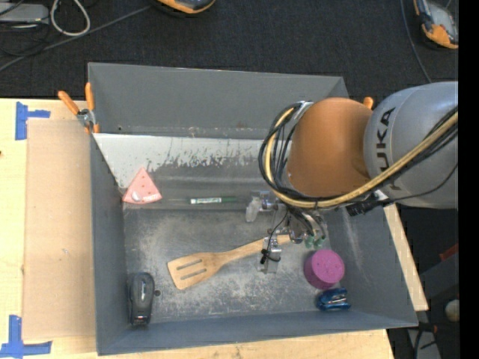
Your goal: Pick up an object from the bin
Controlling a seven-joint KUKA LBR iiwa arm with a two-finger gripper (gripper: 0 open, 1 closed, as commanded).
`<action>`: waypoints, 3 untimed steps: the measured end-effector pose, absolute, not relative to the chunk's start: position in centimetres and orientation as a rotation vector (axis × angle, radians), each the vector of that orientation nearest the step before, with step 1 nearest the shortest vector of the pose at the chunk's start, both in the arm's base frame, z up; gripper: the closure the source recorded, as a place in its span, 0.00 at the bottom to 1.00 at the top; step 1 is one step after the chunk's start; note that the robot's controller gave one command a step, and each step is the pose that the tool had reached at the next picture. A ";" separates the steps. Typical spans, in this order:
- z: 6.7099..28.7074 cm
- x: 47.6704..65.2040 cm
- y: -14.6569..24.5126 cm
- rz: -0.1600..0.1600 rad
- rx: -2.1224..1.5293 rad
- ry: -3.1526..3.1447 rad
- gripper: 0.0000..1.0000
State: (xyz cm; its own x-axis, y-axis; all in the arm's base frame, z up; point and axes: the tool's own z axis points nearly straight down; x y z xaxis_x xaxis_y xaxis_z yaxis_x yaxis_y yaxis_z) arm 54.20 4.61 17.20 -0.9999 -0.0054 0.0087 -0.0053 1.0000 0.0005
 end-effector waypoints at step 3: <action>11.1 55.0 -2.3 -0.002 0.523 -3.095 0.00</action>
Offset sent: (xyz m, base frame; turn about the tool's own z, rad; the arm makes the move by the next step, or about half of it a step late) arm 0.0022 -0.0763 -0.0655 -0.2914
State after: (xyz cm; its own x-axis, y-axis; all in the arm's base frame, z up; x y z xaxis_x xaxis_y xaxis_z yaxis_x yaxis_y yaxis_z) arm 55.04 -2.25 11.10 -0.9446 -0.3283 0.0021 -0.3283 0.9446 0.0014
